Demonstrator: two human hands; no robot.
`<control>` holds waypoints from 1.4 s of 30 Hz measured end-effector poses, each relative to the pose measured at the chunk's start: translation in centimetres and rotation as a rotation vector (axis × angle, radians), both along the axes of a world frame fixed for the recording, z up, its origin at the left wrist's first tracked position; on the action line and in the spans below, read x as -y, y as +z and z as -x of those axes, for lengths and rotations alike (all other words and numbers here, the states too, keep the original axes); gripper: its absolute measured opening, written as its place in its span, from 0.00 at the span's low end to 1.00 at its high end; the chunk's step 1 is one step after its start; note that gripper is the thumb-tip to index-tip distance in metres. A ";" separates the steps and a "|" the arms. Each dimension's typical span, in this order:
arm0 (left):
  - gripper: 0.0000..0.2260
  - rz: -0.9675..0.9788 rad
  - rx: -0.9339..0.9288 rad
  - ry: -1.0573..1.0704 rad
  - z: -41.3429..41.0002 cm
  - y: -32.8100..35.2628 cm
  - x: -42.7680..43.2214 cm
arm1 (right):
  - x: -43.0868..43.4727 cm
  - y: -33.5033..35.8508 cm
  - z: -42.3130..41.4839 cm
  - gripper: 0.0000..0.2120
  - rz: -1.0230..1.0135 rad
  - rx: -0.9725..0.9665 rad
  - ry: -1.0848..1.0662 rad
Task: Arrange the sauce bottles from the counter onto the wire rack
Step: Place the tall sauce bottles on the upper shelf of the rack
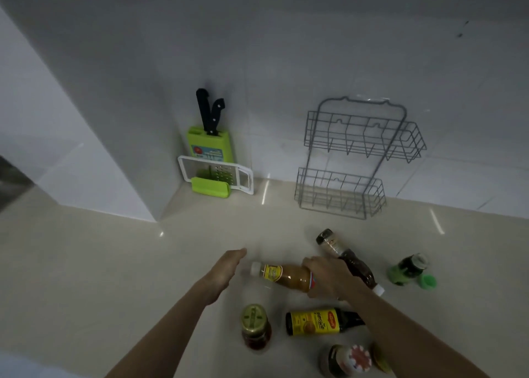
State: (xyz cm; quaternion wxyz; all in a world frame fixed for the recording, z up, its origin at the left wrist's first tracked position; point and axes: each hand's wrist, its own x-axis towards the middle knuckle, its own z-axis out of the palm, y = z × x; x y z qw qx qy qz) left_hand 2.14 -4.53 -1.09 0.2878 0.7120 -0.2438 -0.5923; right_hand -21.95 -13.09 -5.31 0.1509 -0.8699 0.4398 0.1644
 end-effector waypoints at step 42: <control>0.33 0.611 -0.383 -0.084 7.7 11.1 22.9 | 19.3 19.1 -5.6 0.42 0.392 0.959 -0.632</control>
